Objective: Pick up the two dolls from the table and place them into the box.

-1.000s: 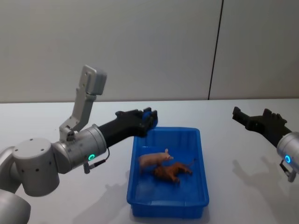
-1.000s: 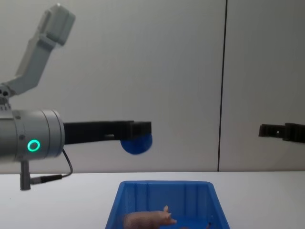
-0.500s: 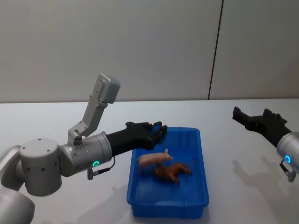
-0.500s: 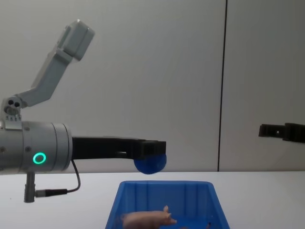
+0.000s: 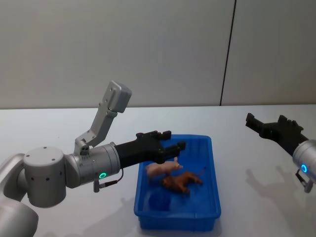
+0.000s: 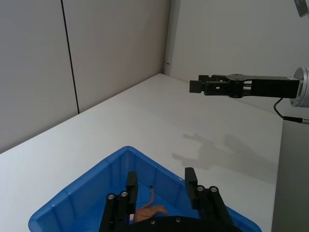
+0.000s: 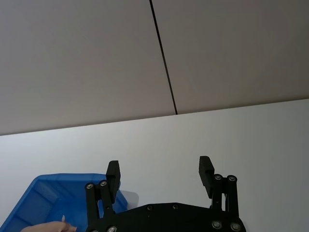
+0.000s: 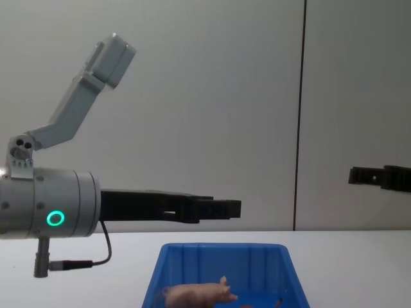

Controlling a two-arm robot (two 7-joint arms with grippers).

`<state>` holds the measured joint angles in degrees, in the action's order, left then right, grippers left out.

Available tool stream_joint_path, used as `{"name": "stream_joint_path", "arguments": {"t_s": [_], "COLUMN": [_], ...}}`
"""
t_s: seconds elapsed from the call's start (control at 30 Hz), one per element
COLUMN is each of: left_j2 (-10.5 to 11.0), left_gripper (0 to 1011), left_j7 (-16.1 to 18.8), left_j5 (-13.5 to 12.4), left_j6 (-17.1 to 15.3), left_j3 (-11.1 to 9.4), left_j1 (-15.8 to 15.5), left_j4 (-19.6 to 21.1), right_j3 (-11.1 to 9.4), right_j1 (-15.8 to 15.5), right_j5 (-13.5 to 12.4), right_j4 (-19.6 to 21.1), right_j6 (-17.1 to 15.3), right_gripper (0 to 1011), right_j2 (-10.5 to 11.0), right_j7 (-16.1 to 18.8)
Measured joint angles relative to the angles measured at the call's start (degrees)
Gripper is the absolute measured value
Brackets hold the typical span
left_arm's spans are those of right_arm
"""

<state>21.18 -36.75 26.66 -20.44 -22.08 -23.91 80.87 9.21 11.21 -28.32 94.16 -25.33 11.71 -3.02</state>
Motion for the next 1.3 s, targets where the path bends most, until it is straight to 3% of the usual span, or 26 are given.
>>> {"name": "stream_joint_path", "arguments": {"t_s": [0.33, 0.5, 1.3], "left_j2": [-0.02, 0.1, 1.64], "left_gripper": [863, 992, 1001], "left_j7": [-0.25, 1.31, 19.34], "left_j5": [-0.14, 0.27, 1.66], "left_j6": [-0.01, 0.92, 9.53], "left_j3": [-0.08, 0.03, 1.78], "left_j1": [-0.06, 0.2, 3.68], "left_j4": [-0.11, 0.36, 6.71], "right_j3": [0.0, 0.0, 0.0], "right_j1": [0.0, 0.0, 0.0], "right_j5": [0.0, 0.0, 0.0], "right_j4": [0.0, 0.0, 0.0], "right_j6": [0.0, 0.0, 0.0], "right_gripper": [1001, 1001, 1001], "right_j2": [0.0, 0.0, 0.0], "right_j7": [0.01, 0.0, 0.01]}}
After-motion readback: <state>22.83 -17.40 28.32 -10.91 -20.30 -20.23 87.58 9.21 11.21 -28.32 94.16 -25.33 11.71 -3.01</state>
